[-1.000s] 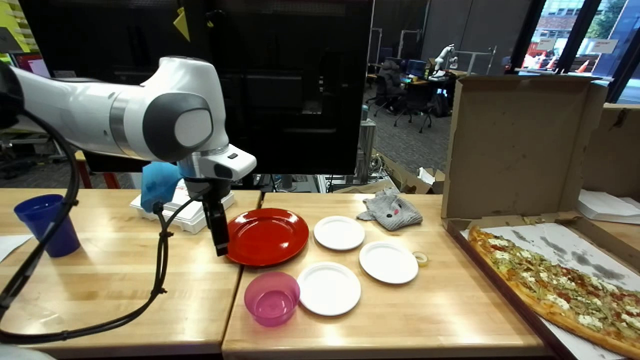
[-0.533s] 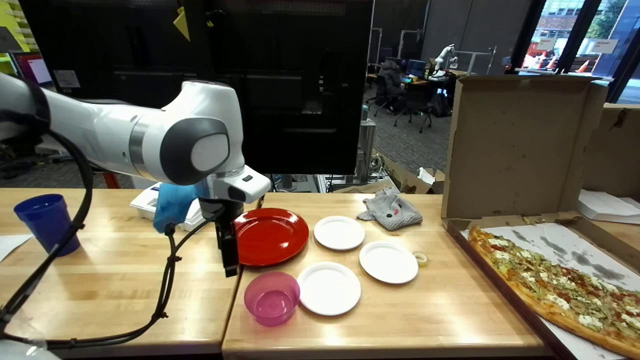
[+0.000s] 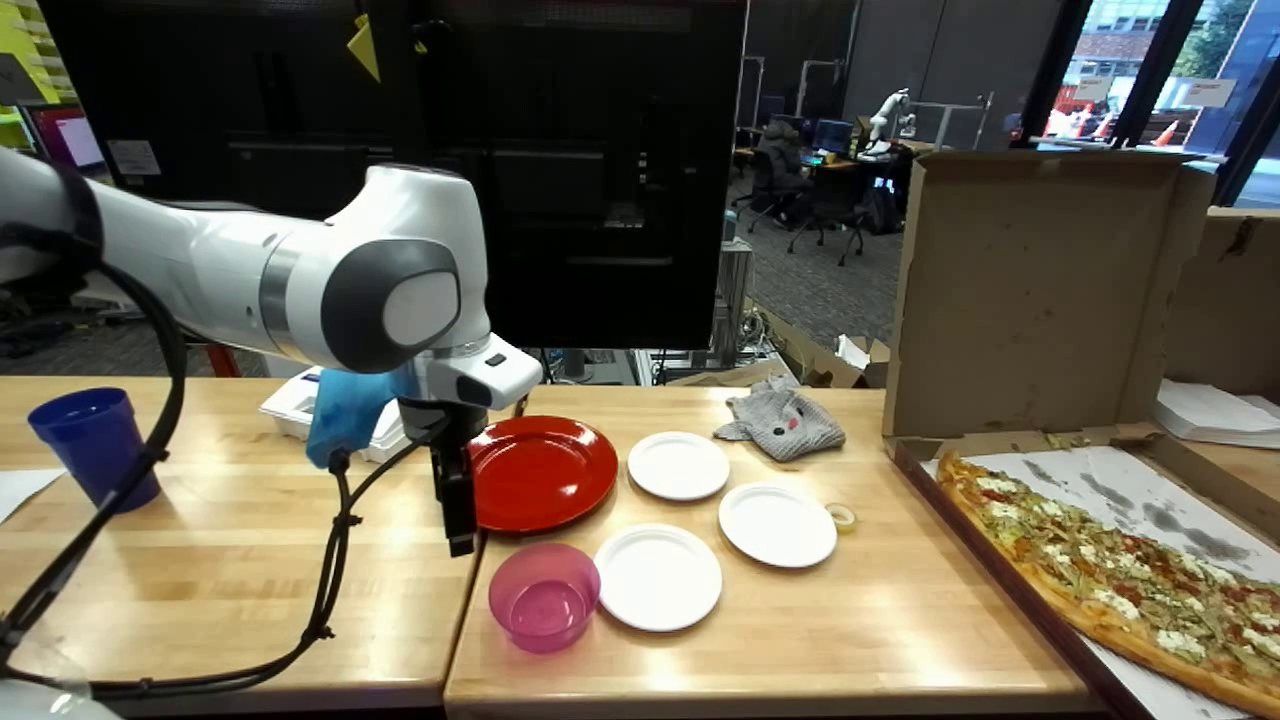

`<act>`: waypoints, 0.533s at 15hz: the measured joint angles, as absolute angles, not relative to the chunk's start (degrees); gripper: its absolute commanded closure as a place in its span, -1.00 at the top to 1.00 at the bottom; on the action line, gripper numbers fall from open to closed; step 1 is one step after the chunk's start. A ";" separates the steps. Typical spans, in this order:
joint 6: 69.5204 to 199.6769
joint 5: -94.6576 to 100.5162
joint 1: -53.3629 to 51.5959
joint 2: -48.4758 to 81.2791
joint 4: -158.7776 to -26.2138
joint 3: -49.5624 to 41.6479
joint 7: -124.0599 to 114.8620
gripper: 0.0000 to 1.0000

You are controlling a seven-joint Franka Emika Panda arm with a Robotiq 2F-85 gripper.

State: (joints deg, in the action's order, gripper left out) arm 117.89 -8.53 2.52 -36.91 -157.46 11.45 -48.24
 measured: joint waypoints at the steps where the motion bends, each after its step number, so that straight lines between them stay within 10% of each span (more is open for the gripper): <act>1: 117.89 -8.53 2.52 -36.91 -157.46 11.45 -48.25 1.00; 8: 118.25 -8.19 3.80 -36.44 -157.58 9.88 -48.41 1.00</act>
